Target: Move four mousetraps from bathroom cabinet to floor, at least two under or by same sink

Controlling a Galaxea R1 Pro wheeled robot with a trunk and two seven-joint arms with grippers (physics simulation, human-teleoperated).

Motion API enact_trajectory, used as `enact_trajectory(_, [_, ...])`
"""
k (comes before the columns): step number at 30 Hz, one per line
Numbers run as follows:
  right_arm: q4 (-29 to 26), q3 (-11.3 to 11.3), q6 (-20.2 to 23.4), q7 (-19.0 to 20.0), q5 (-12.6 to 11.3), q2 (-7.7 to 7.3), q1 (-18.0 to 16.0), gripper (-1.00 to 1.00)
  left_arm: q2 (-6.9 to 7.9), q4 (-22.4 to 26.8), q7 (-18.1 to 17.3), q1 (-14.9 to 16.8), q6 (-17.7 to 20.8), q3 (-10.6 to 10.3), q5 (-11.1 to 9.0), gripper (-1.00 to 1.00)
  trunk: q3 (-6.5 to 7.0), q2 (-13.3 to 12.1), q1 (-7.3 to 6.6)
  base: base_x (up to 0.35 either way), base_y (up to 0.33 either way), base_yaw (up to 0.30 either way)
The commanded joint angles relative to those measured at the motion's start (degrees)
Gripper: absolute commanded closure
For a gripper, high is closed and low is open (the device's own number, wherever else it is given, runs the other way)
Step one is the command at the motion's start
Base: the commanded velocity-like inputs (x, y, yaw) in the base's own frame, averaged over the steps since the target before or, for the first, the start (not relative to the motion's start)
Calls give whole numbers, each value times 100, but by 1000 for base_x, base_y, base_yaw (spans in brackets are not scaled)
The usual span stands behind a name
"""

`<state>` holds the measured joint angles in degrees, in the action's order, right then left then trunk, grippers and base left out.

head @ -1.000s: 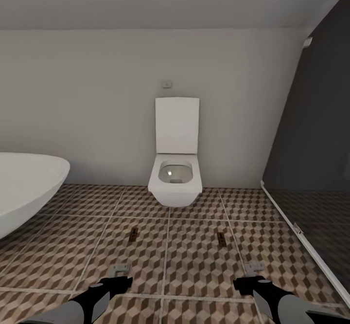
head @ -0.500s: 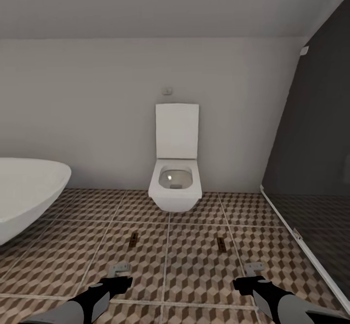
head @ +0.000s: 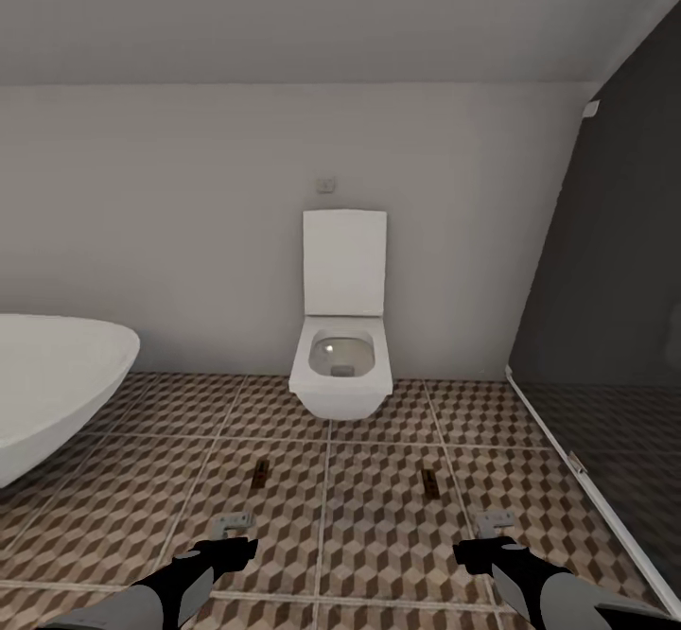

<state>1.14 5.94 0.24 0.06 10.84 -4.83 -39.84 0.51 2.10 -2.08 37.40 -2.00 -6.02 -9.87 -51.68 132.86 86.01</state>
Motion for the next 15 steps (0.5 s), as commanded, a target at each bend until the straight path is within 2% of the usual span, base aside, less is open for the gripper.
enact_trajectory(1, [12,48,3,-2,59,-1,-7,-100,2,-8,-20,4,-20,-48,-60,-100,13,-39,-24,0,0,0])
enact_trajectory(15, [11,48,-11,-16,60,-16,-7,-100,2,-11,-20,4,-20,-48,-71,-100,264,-601,-331,0,0,0])
